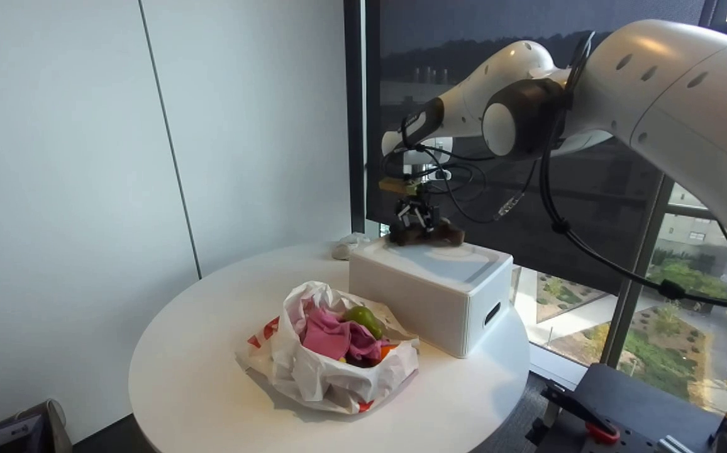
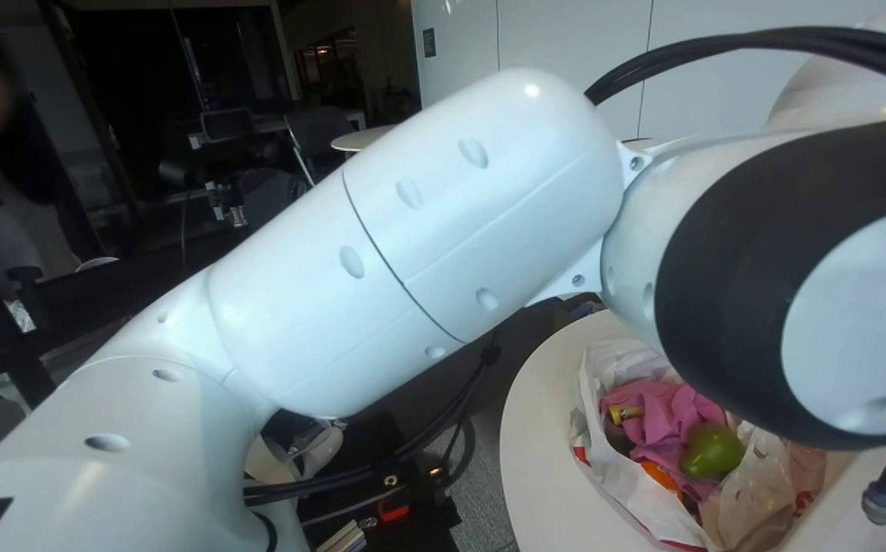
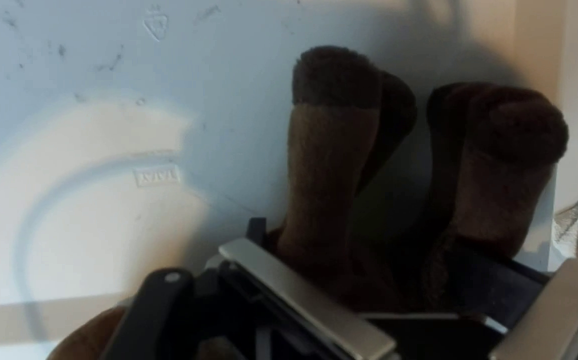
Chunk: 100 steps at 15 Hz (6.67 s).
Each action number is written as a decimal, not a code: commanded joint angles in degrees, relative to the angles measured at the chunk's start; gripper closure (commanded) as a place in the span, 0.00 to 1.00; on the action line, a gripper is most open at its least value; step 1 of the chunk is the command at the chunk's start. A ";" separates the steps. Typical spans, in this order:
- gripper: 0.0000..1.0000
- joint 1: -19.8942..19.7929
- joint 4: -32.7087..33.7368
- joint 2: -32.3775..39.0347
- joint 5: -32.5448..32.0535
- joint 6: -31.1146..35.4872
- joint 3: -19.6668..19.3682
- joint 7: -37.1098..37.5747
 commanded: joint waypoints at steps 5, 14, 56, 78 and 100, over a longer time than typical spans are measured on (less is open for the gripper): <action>0.72 -0.29 1.27 0.06 0.63 0.75 0.68 -1.29; 0.84 3.19 -10.24 -11.68 -1.48 0.43 0.07 -4.97; 0.84 27.67 -53.47 -22.42 -12.42 23.42 10.48 -30.33; 0.00 23.62 -48.89 -23.55 -4.48 6.29 5.51 -18.74; 0.00 18.48 -56.62 -40.64 -4.27 -6.54 6.35 -31.05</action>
